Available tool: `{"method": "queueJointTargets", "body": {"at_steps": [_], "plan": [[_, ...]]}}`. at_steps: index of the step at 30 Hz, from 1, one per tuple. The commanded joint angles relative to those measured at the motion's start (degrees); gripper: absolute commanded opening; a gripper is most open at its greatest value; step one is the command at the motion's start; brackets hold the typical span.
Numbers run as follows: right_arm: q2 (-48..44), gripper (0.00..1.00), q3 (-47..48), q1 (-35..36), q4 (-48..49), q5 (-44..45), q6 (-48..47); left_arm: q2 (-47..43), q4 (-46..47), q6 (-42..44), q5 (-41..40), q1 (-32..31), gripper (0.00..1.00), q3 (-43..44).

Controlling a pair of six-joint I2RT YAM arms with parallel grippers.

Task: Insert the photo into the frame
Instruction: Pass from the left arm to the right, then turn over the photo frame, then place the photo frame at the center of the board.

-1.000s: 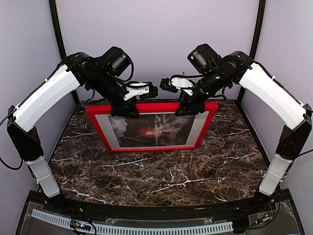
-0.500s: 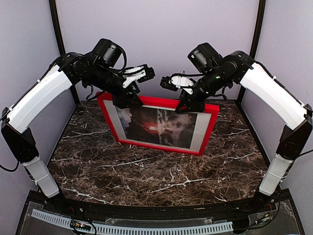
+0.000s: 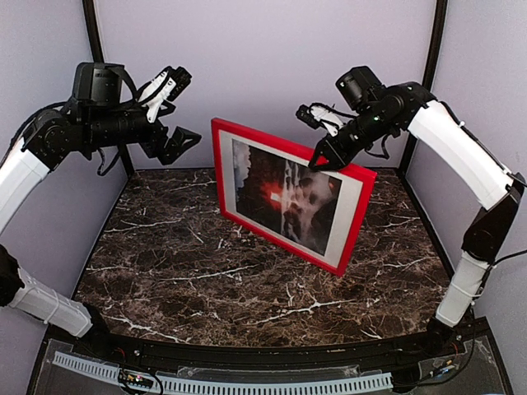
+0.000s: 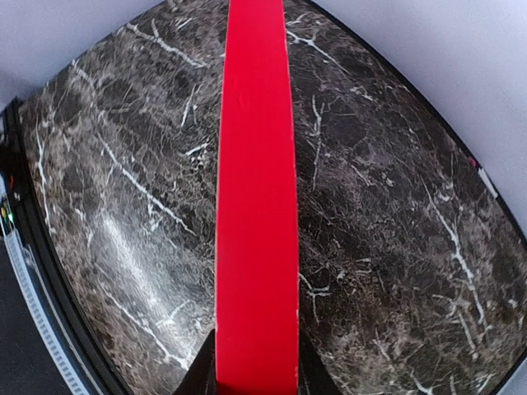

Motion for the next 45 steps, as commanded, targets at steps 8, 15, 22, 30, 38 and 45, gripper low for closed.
{"method": "queueJointTargets", "body": {"at_steps": [8, 15, 22, 30, 38, 45], "plan": [[-1.7, 0.0, -10.9, -10.8, 35.1, -15.4, 36.5, -0.6, 6.1, -21.6, -3.0, 5.4, 0.99, -14.2], [-6.9, 0.01, -31.0, -11.5, 51.0, -12.1, 49.6, 0.4, 11.3, -30.5, -1.0, 5.6, 0.99, -23.4], [-12.9, 0.23, -55.1, -11.8, 72.7, -16.1, 64.1, 0.1, 16.4, -34.3, 1.2, 5.6, 0.99, -31.1], [-14.1, 0.39, -74.4, -11.7, 93.0, -16.5, 76.0, -0.6, 17.6, -34.5, 1.8, 5.6, 0.98, -35.2], [-10.3, 0.45, -84.5, -11.7, 103.6, -17.5, 80.1, -1.9, 17.6, -35.0, 1.2, 5.6, 0.97, -38.4], [-10.3, 0.5, -86.3, -11.7, 98.3, -15.5, 75.5, -2.1, 17.6, -35.8, 0.5, 5.6, 0.98, -39.4]]}}
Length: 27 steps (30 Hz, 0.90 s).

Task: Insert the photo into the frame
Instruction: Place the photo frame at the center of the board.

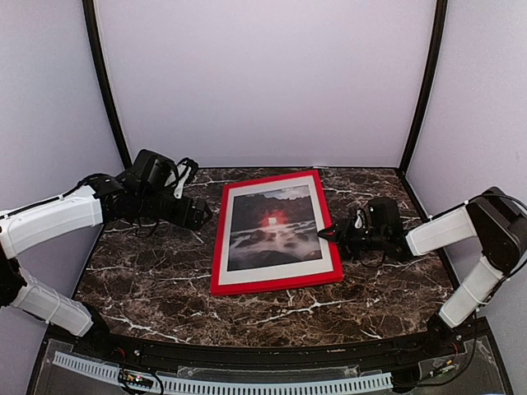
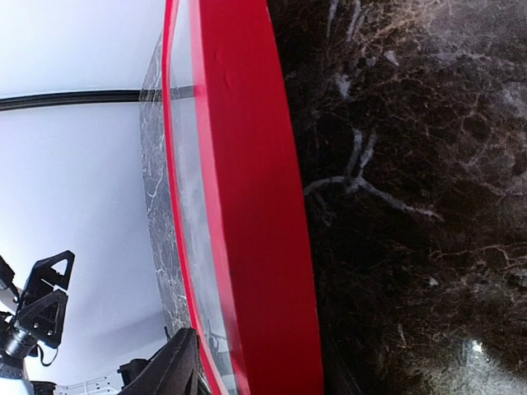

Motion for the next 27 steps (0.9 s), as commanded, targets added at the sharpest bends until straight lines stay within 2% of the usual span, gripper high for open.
{"method": "queueJointTargets", "body": {"at_steps": [1, 12, 16, 24, 26, 27], "plan": [[-1.0, 0.51, 0.0, 0.2, 1.1, 0.6, -3.3, -2.3, 1.0, -1.0, -0.7, 0.4, 0.98, -1.2], [-5.2, 0.6, 0.5, -0.1, -16.4, 6.8, -14.2, -4.2, 1.4, -1.0, -3.3, 0.3, 0.99, -2.8], [-8.4, 0.65, 3.6, -0.1, -26.2, 12.3, -20.8, -5.3, 1.4, -0.9, -4.7, 0.6, 0.99, -3.0], [-17.1, 0.84, 14.1, -0.1, -46.8, 30.4, -38.2, -7.7, 3.1, -2.7, -7.4, 2.8, 0.99, -5.4], [-19.2, 0.96, 15.8, -0.1, -49.4, 34.5, -41.1, -8.6, 3.9, -3.2, -8.0, 3.7, 0.99, -6.3], [-20.1, 0.98, 16.4, -0.1, -50.2, 36.2, -42.2, -9.0, 4.2, -3.7, -8.0, 4.1, 0.99, -6.6]]}}
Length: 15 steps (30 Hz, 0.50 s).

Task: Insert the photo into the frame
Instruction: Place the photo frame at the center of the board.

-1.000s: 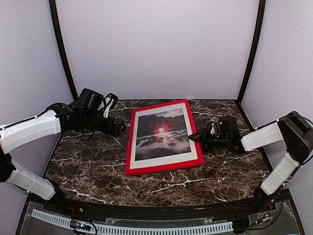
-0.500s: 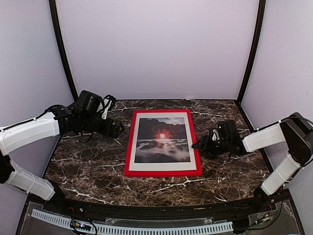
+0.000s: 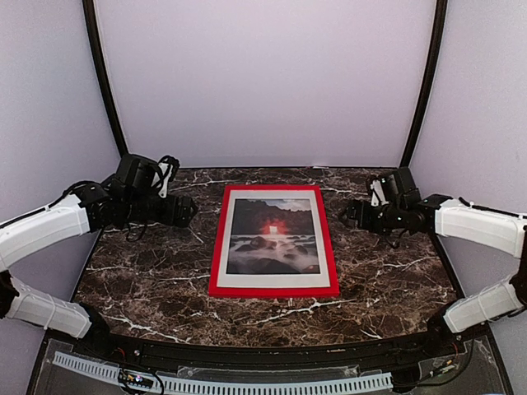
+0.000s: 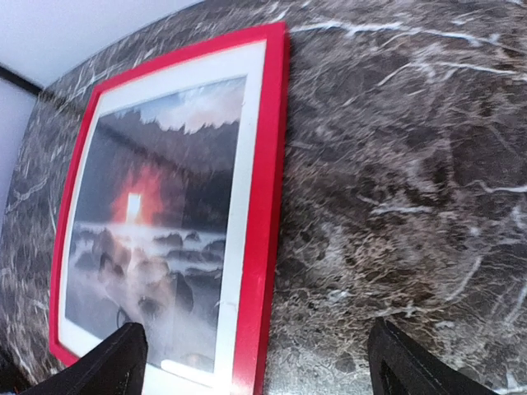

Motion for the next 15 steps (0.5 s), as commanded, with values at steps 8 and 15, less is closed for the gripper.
{"method": "queueJointTargets", "body": {"at_steps": [8, 15], "plan": [[-8.1, 0.99, 7.5, -0.1, -11.1, 16.0, -14.7, -9.7, 6.3, -4.9, -0.8, 7.7, 0.99, -8.1], [-14.0, 0.99, 4.1, -0.2, -5.5, 16.0, -15.4, -15.1, 8.7, -4.7, 1.4, 10.5, 0.99, -11.1]]}}
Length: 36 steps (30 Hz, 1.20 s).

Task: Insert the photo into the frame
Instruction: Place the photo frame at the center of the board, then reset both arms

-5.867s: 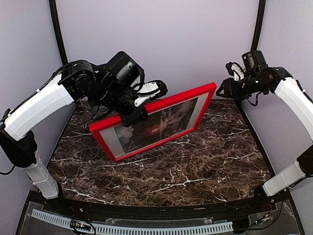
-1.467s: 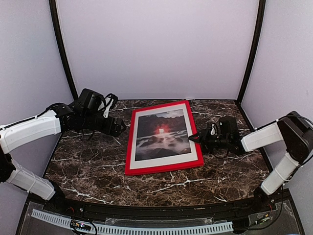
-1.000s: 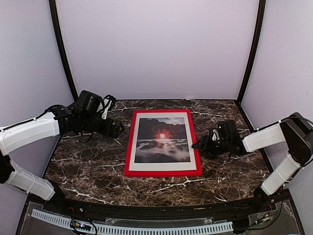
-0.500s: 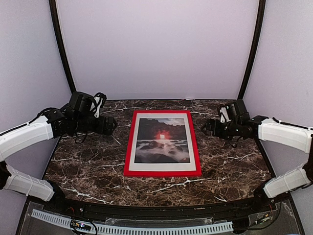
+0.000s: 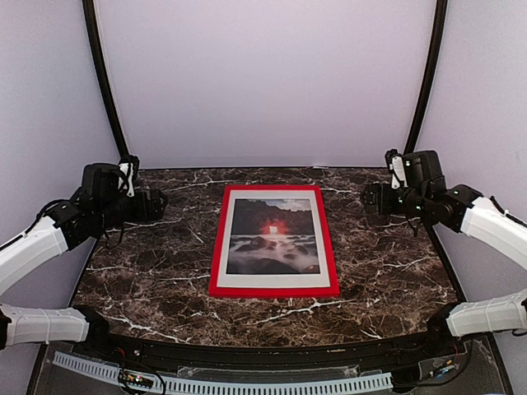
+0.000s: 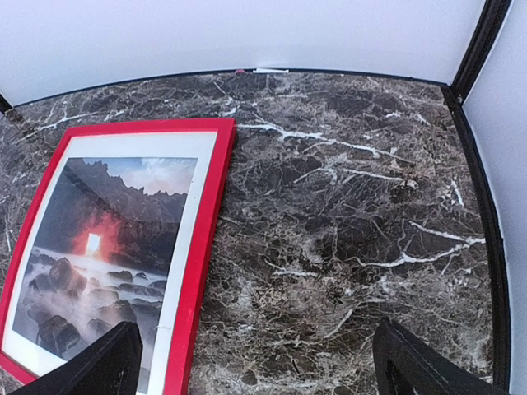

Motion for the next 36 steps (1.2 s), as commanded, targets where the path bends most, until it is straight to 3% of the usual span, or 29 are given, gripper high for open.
{"method": "queueJointTargets", "body": {"at_steps": [1, 17, 36], "plan": [[-4.5, 0.99, -3.1, -0.2, 5.0, 1.2, -1.1, -3.7, 3.3, -0.6, 1.7, 0.9, 0.99, -2.2], [-15.6, 0.99, -9.9, -0.2, 9.8, 5.2, -3.1, -9.8, 6.2, 0.3, 3.5, 0.9, 0.99, -7.6], [-15.3, 0.99, -10.4, -0.2, 10.1, 5.4, -3.2, -10.4, 6.2, 0.4, 3.4, 0.9, 0.99, -8.1]]}}
